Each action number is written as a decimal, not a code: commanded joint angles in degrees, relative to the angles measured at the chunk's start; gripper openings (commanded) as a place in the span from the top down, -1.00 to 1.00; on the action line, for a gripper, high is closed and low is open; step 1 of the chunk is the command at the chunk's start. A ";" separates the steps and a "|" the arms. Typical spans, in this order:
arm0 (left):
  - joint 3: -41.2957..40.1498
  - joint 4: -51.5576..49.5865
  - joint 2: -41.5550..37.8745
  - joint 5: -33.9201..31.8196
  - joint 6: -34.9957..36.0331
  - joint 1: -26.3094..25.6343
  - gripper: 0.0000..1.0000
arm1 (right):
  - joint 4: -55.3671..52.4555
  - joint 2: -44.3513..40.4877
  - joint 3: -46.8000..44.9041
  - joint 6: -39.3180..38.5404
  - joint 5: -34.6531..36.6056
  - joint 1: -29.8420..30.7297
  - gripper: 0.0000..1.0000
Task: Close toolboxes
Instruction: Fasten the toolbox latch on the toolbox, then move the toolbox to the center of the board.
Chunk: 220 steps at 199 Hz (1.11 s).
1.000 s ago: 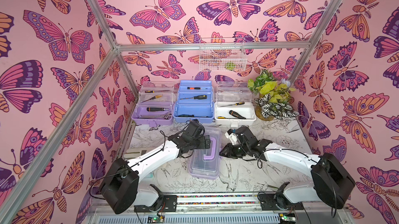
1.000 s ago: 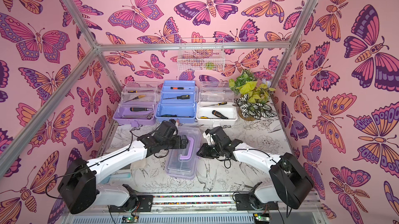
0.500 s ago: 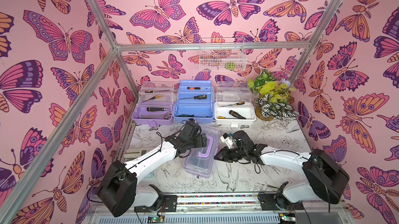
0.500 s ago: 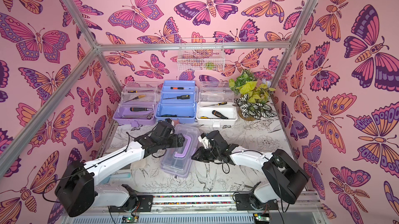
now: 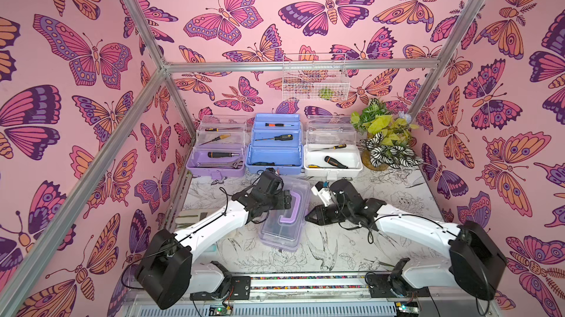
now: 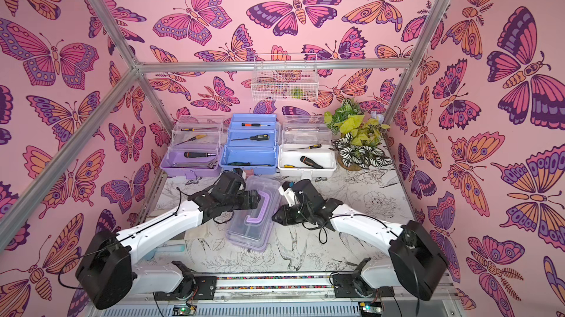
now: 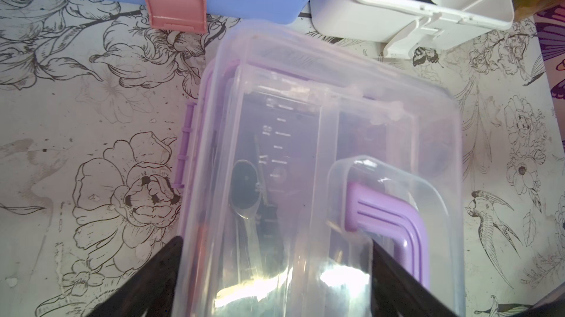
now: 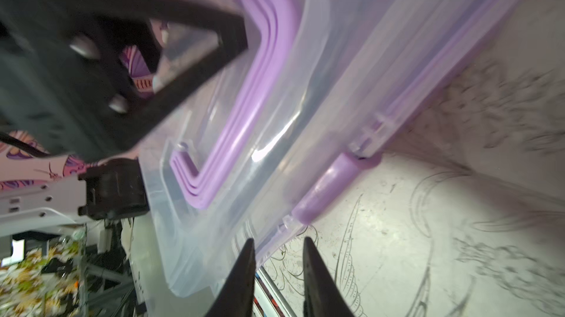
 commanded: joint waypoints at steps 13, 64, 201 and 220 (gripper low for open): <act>-0.03 -15.81 1.65 -5.03 4.07 3.58 -0.70 | -18.76 -4.19 5.88 -6.45 12.57 -4.51 0.42; 6.66 -24.49 3.83 -7.96 12.40 9.08 -0.68 | -27.16 0.37 16.40 -7.50 19.19 -11.21 0.43; 14.66 -23.47 7.70 1.90 21.70 25.30 -0.97 | -24.78 30.17 43.62 -21.00 23.94 -12.30 0.28; 15.72 -23.92 5.47 3.16 21.35 25.18 -0.97 | -23.84 34.82 47.10 -21.73 24.24 -12.33 0.17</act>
